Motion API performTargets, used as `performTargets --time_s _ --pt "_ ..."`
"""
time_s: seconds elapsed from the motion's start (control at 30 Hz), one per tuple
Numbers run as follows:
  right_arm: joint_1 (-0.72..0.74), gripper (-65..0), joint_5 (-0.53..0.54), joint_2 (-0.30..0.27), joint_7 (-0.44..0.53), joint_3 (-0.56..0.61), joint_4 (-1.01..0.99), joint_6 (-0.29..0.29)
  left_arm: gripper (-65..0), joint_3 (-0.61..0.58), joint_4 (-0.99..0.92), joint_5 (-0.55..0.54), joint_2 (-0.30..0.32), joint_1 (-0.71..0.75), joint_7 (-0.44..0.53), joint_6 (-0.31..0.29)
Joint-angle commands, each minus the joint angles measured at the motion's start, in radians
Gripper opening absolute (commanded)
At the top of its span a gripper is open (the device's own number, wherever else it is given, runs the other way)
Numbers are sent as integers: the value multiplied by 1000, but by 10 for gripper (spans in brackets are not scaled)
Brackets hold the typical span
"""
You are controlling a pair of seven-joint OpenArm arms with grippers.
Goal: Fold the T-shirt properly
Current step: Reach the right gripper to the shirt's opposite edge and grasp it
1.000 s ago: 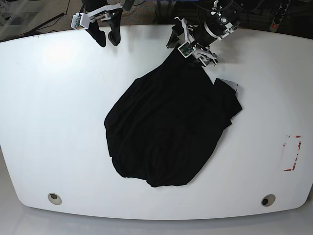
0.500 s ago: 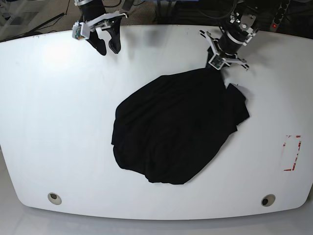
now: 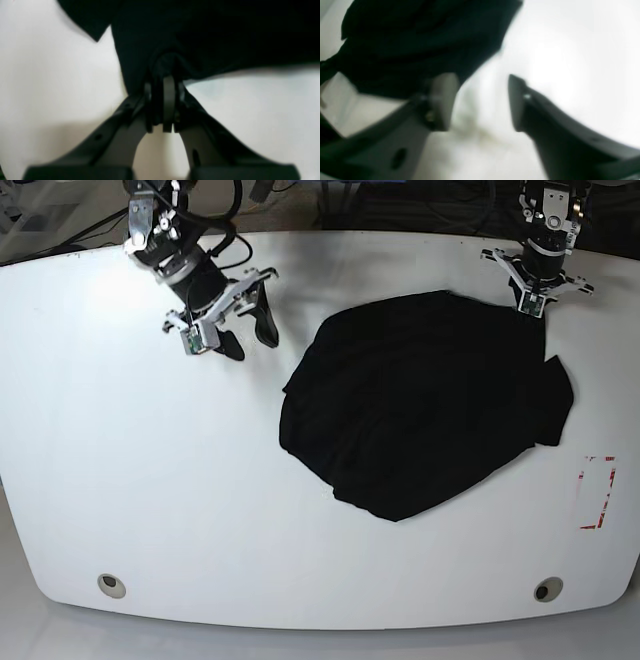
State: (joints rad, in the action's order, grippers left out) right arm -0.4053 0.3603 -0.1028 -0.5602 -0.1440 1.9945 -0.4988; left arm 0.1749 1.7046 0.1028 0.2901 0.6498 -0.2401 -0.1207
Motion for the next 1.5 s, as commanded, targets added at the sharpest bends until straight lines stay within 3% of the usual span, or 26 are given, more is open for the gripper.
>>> performTargets --time_s 0.0,0.1,0.33,0.53,0.7,1.23,1.47 --pt "56 -208 13 -4 -33 -4 15 -24 -650 38 -1 10 -12 14 -41 -10" --pt "154 -141 13 -4 -106 19 -2 -47 -650 87 -1 10 -25 12 -43 -10" --pt "363 -128 3 -45 -177 202 -96 -57 -649 125 1 10 -33 8 -43 -10" --pt "532 -130 -189 -41 -177 364 -229 -79 -649 125 -2 10 -35 8 -43 -10" --pt "658 -132 -255 -28 -171 462 -352 -114 -649 125 -1 10 -35 8 -43 -9" --pt "948 -133 -263 -4 101 683 -823 -107 -649 125 -1 10 -35 11 -43 -9" --pt "991 -133 -264 15 196 691 -930 -105 -649 125 -1 10 -36 11 -43 -9"
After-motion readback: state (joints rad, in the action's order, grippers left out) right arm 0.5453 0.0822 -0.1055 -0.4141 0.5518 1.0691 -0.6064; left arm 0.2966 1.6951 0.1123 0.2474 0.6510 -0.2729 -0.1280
